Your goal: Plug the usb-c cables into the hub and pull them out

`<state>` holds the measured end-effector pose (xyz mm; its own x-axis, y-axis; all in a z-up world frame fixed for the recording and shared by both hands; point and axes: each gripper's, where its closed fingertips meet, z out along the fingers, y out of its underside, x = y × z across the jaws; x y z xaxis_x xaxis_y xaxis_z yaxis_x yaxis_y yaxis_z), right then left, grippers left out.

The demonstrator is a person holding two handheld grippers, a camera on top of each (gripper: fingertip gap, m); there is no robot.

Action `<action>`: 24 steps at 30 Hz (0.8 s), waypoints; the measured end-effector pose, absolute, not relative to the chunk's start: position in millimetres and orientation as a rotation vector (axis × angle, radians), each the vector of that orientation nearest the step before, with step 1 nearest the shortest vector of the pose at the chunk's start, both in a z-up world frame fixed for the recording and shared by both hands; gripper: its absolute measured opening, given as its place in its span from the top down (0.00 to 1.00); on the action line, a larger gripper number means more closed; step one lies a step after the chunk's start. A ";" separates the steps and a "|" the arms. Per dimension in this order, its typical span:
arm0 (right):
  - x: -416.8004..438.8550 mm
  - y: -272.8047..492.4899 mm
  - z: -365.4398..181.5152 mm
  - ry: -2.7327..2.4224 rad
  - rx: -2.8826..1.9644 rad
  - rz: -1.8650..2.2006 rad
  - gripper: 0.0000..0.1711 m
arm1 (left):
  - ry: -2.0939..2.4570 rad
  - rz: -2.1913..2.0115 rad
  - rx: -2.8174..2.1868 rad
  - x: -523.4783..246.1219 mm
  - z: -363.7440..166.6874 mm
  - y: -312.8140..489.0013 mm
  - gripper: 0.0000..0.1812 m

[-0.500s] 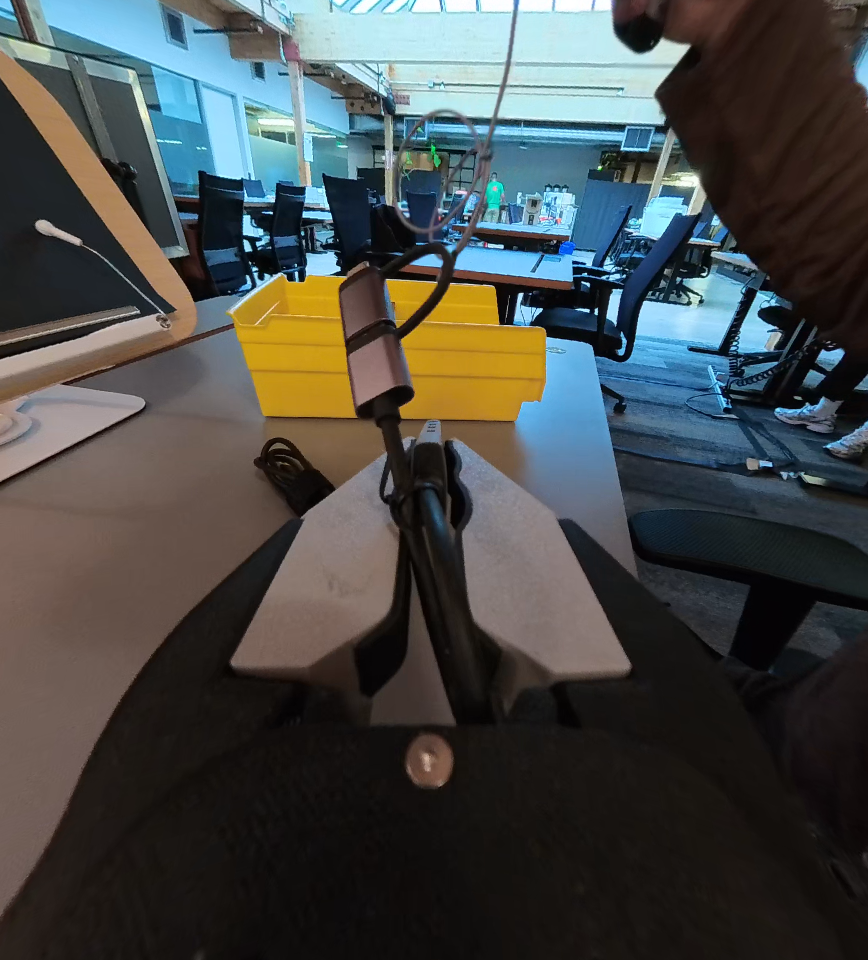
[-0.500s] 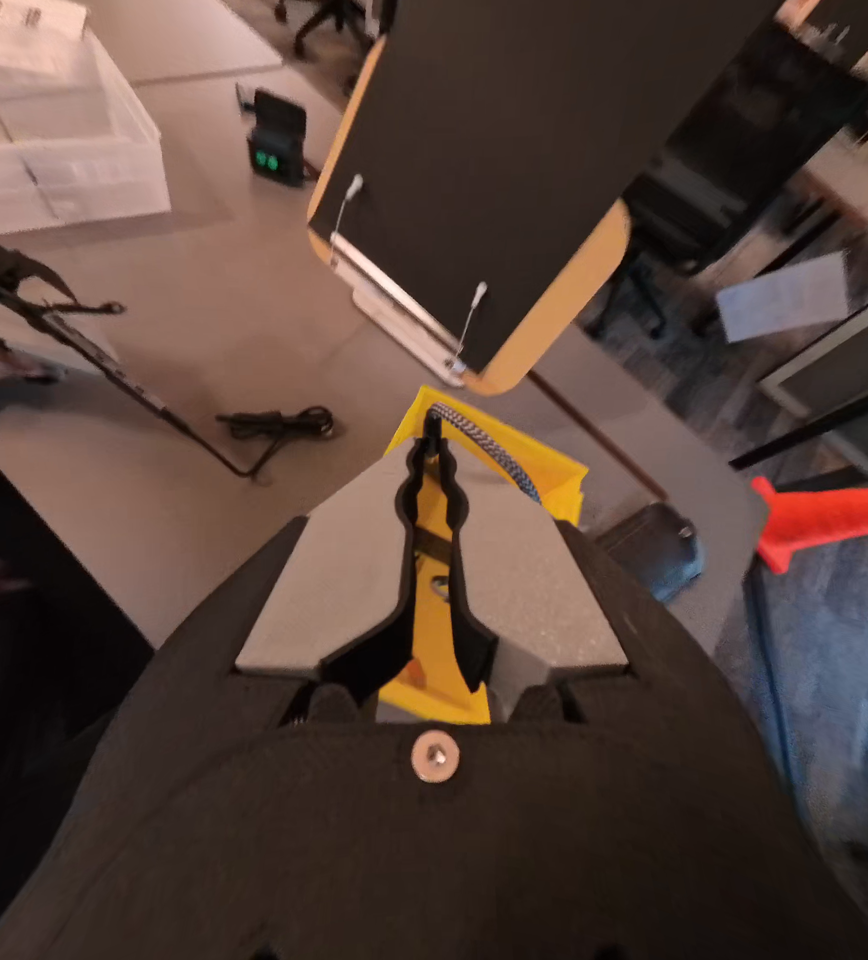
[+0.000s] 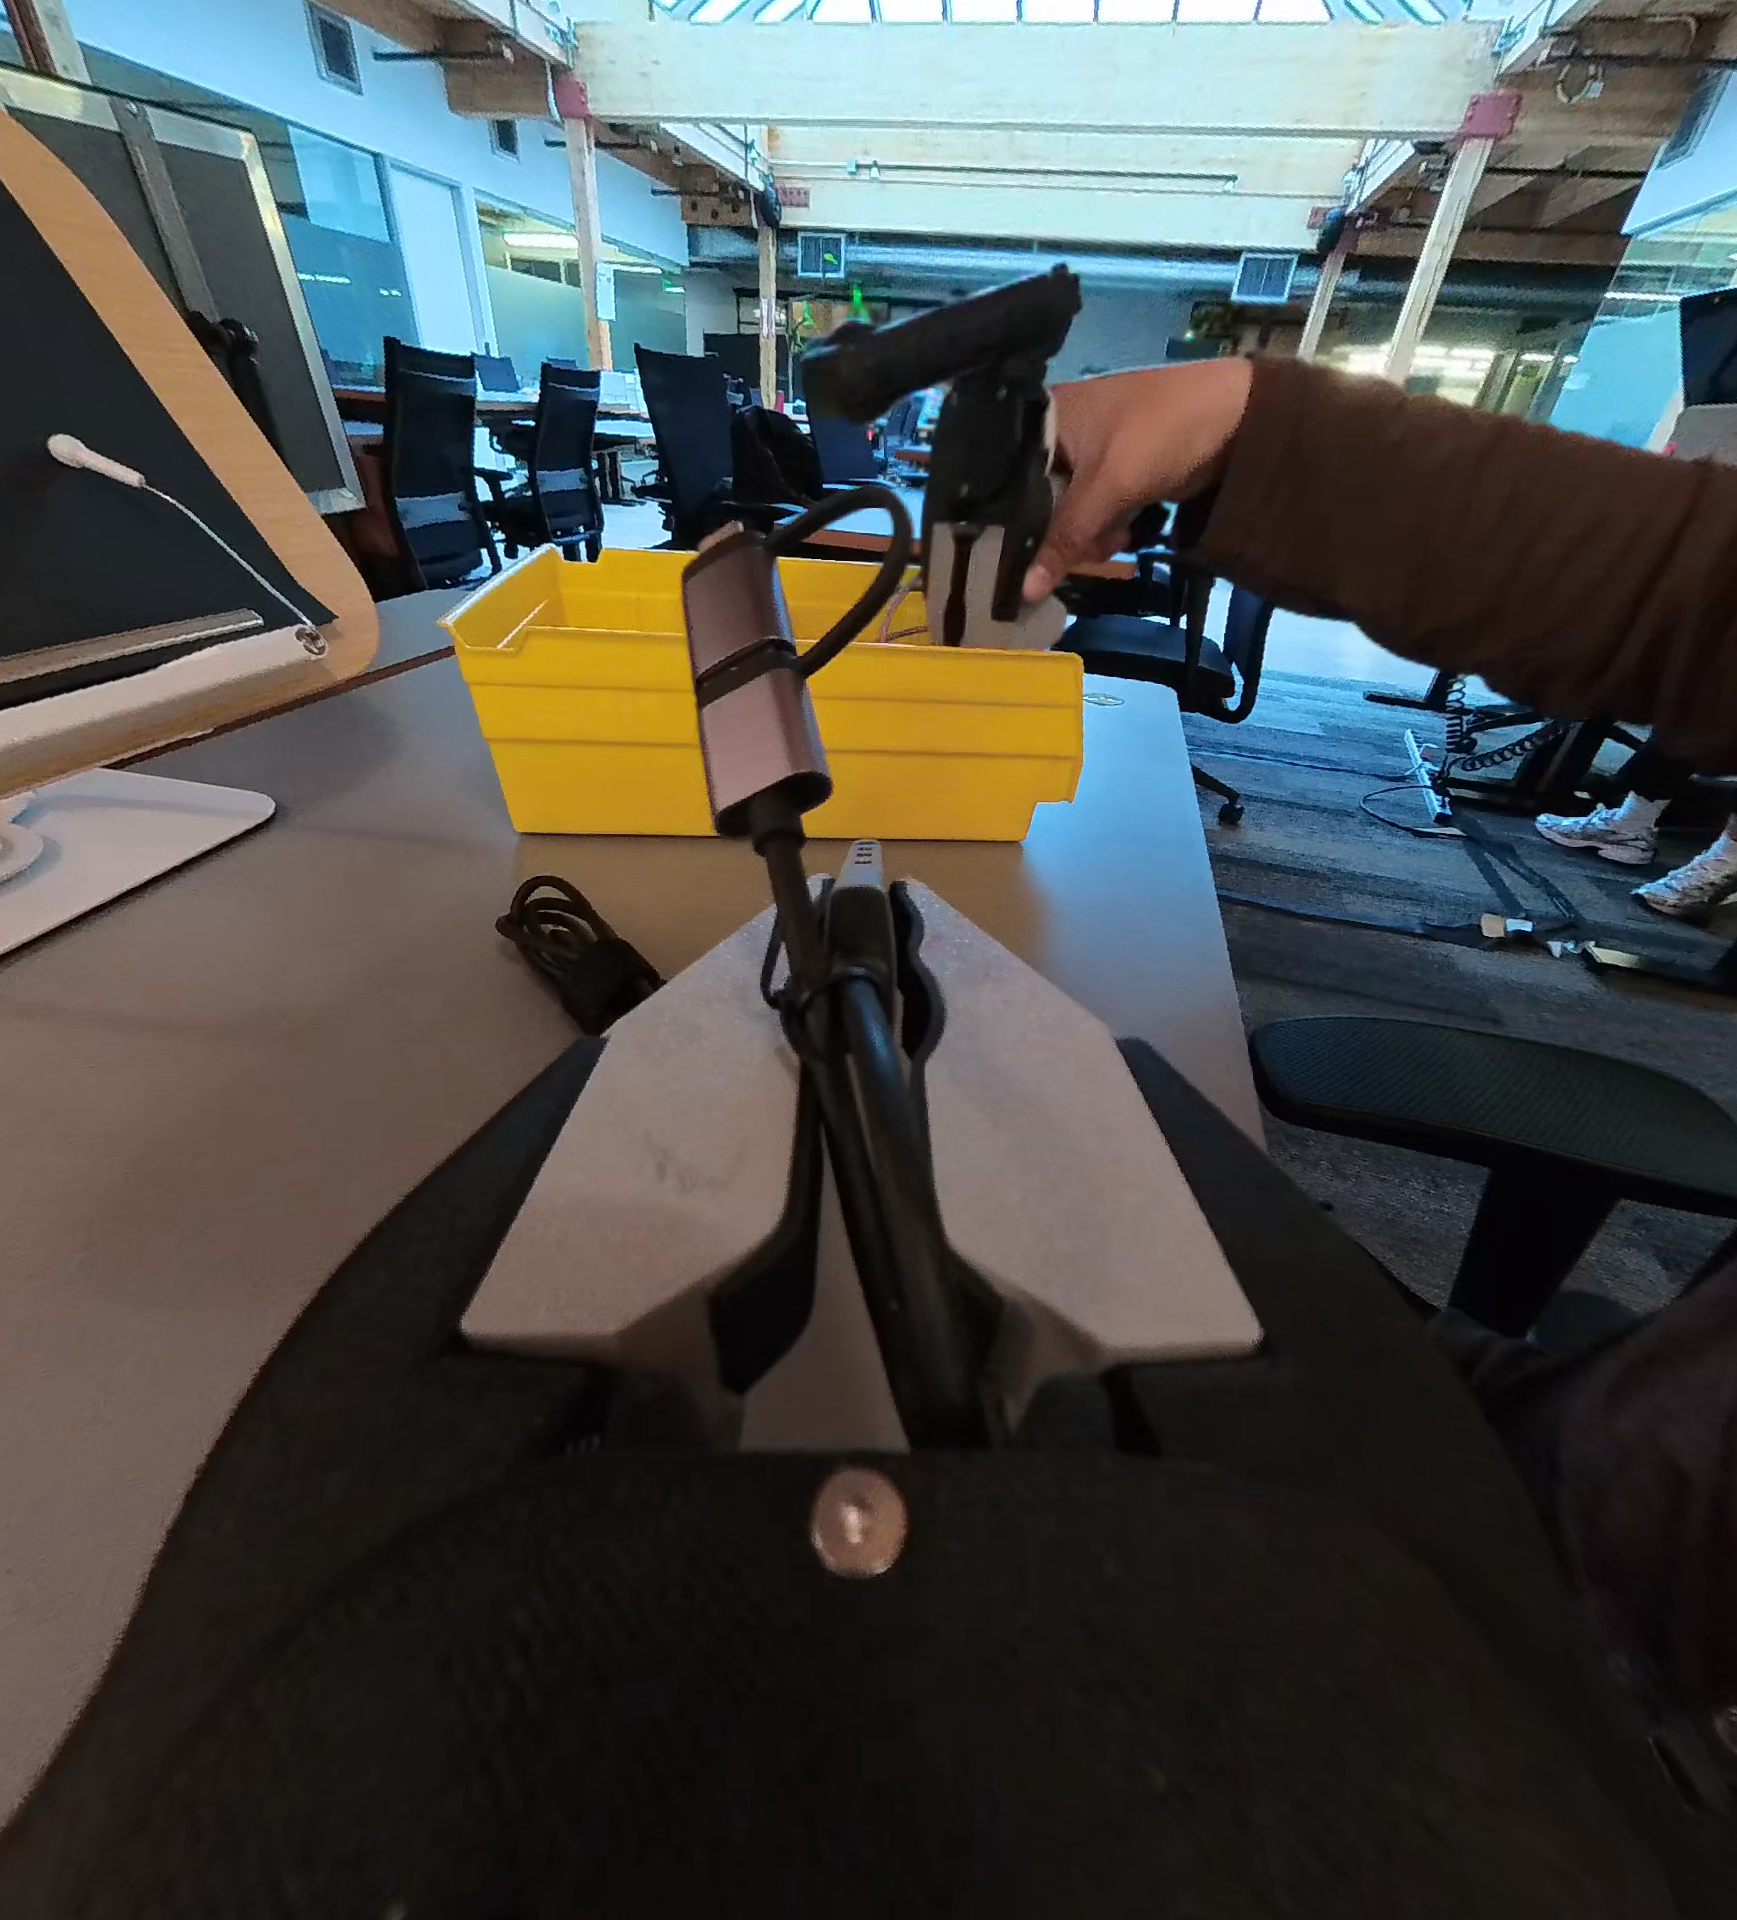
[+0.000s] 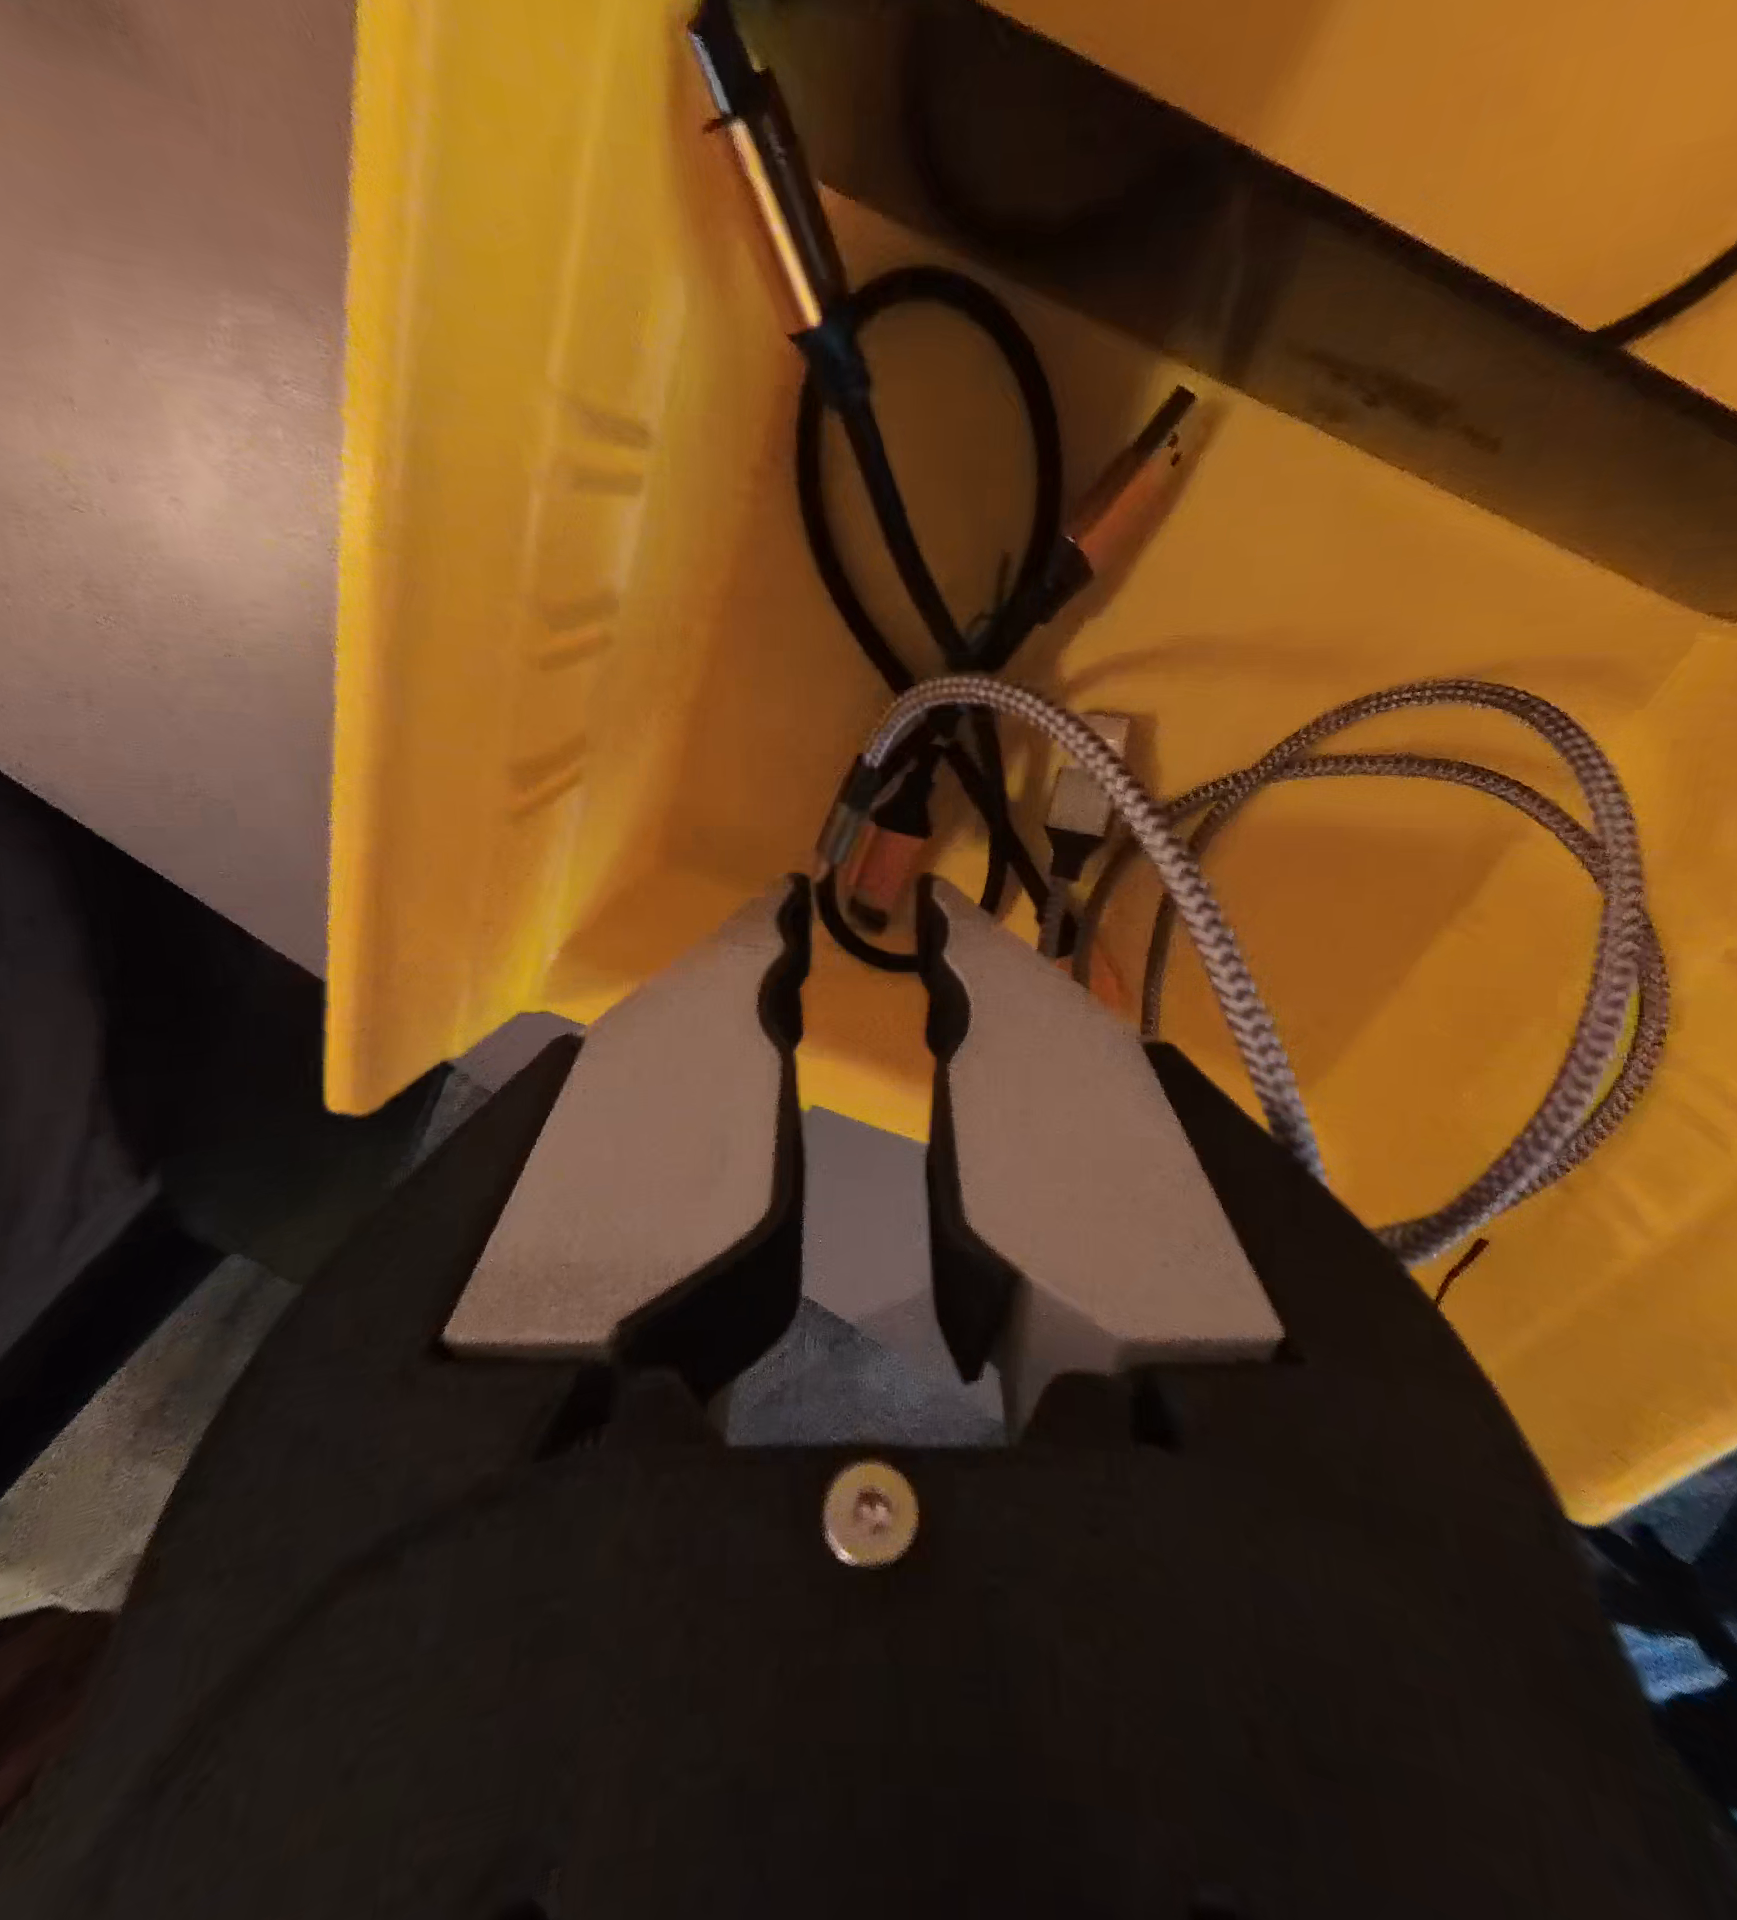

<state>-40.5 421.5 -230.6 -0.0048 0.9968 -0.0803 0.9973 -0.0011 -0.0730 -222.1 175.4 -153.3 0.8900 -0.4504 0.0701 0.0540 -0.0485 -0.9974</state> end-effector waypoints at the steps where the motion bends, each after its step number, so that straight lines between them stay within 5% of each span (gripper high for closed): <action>1: -42.0 419.6 -229.4 2.233 2.207 -0.155 0.86 | 0.319 -0.423 -1.574 -221.7 -153.5 175.6 0.96; 10: -37.4 390.9 -147.6 2.487 2.134 0.086 0.78 | 0.308 -0.439 -1.575 -222.3 -153.8 176.0 0.96; 14: -81.1 332.6 -120.0 2.758 2.042 -0.252 0.76 | 0.331 -0.460 -1.577 -217.6 -154.2 175.1 0.96; 18: -135.6 235.4 -133.1 2.955 1.646 -0.755 0.72 | 0.353 -0.453 -1.571 -214.7 -153.8 173.7 0.96; 22: -186.8 203.9 -167.9 3.062 1.560 -0.825 0.69 | 0.389 -0.460 -1.543 -209.5 -149.8 169.0 0.96; 24: -202.2 187.9 -175.9 2.997 1.500 -0.964 0.82 | 0.411 -0.467 -1.536 -205.4 -149.3 167.7 0.96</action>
<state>-202.2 187.9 -175.9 -0.5816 0.8112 0.0608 0.6238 0.4927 -0.6067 -205.4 167.7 -149.3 0.8468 -0.5306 0.0370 0.0312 -0.0200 -0.9993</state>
